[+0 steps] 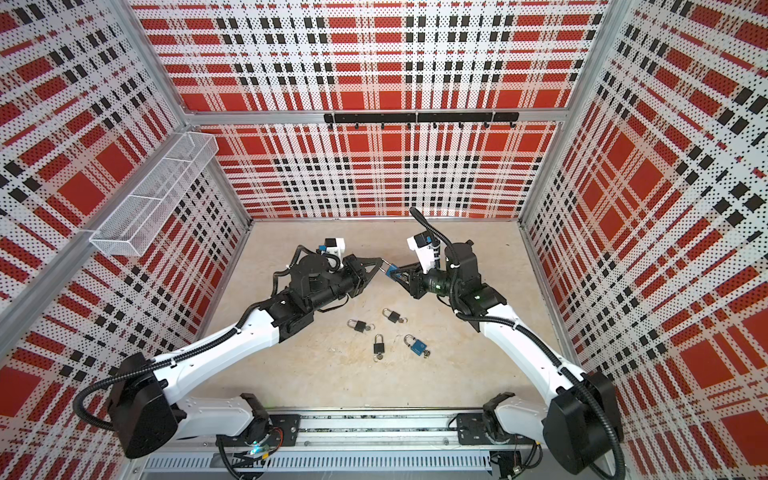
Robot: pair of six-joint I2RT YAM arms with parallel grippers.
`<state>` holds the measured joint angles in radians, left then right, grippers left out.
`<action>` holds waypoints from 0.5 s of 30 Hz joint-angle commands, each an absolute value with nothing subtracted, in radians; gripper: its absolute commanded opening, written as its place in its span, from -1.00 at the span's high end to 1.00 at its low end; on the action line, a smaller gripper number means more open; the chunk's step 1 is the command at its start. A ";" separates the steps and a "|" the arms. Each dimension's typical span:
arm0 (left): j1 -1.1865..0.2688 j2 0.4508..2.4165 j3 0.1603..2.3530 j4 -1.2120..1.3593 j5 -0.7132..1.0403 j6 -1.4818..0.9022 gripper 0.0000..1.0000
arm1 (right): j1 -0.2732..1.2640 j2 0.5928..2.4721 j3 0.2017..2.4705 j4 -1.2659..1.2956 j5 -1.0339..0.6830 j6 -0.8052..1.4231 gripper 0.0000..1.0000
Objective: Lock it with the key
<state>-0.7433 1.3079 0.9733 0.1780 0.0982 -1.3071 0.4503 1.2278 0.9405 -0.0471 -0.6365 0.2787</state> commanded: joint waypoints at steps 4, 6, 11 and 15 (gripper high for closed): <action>-0.753 1.280 0.999 0.218 0.087 -1.318 1.00 | 0.456 1.229 0.966 0.002 -0.646 0.285 1.00; -0.749 1.277 0.999 0.216 0.092 -1.301 1.00 | 0.456 1.223 0.967 0.002 -0.647 0.292 1.00; -0.697 1.261 0.999 0.181 0.185 -1.220 0.62 | 0.455 1.205 0.993 -0.046 -0.665 0.304 1.00; -0.611 1.230 0.993 0.147 0.308 -1.139 0.10 | 0.456 1.194 1.028 -0.103 -0.704 0.320 1.00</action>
<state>-0.6598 1.2778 0.9733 0.1616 0.2089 -1.2156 0.4545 1.2247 0.9745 -0.1036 -0.6693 0.3046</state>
